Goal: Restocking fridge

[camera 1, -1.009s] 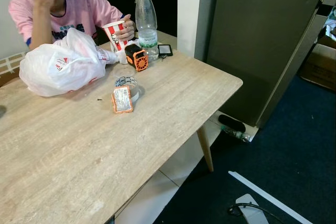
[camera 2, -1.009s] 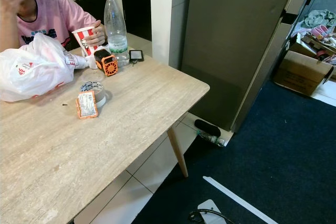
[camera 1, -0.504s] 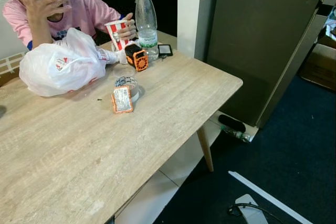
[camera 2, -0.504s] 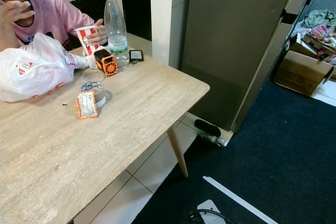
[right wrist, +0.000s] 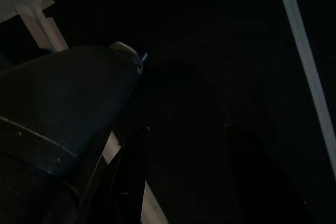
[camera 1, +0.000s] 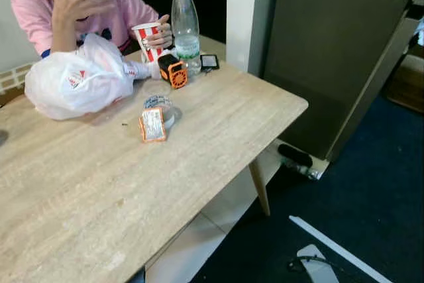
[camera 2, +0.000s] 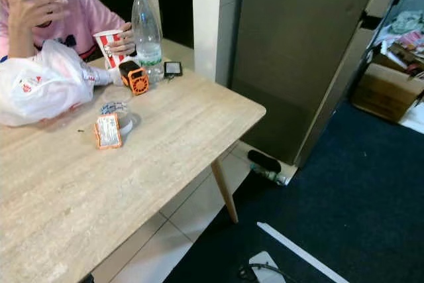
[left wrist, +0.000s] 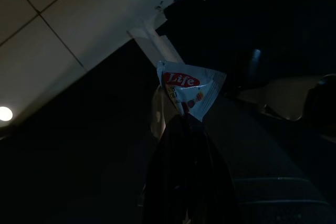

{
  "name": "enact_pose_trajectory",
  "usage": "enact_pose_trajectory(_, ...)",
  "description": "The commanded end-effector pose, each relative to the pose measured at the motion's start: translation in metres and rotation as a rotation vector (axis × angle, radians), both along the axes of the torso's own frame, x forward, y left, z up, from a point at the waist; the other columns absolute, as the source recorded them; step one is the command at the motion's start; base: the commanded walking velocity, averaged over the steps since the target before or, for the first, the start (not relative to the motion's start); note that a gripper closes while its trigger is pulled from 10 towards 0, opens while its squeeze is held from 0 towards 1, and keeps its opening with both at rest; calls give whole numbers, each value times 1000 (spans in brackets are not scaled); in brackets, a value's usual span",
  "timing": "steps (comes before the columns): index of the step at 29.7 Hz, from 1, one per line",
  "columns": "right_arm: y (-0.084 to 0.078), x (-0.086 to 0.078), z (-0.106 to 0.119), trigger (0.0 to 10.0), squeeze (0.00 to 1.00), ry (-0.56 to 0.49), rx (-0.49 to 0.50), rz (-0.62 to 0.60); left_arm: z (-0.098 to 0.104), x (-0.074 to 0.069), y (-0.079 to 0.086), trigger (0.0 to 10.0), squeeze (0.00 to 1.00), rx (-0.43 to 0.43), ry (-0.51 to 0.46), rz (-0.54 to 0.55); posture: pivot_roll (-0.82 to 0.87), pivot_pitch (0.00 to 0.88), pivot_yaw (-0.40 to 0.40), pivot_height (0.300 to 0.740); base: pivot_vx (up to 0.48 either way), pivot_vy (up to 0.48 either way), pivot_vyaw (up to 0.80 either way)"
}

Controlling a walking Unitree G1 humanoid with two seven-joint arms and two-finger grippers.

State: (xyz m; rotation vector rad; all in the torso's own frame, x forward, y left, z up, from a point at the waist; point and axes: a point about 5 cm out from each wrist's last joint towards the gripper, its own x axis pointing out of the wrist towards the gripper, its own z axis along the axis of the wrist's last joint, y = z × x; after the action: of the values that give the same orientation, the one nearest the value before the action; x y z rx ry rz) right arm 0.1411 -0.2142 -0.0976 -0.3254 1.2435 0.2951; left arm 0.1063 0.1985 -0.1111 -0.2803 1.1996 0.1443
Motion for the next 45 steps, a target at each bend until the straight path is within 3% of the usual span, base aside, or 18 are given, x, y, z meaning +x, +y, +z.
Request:
enact_pose_trajectory(1, 1, 1, 0, 10000, 0, -4, 4, 3, -2, -7, 2, 10000, 0, -1, 25, -3, -25, 0, 4, 740, 0, -379, 0)
enact_pose_trajectory(20, 0, 2, 1, 10000, 0, -15, 12, -1, -2, -7, -2, 10000, 0, -19, 23, 6, -27, 0, 1, 740, 127, -405, 0)
enact_pose_trajectory(24, 0, 3, 2, 10000, 0, -17, 52, -13, -2, -7, -2, 10000, 0, -20, 23, 8, -28, 0, 4, 740, 121, -414, 0)
enact_pose_trajectory(36, -2, 2, 2, 10000, 0, -10, 63, -46, -2, -8, -3, 10000, 0, -24, 27, 12, -32, 0, 5, 740, 20, -416, 727)
enact_pose_trajectory(45, -6, -1, 1, 10000, 0, -2, 27, -45, -2, -7, -4, 10000, 0, -29, 24, 11, -35, 0, 4, 740, 0, -416, 0)
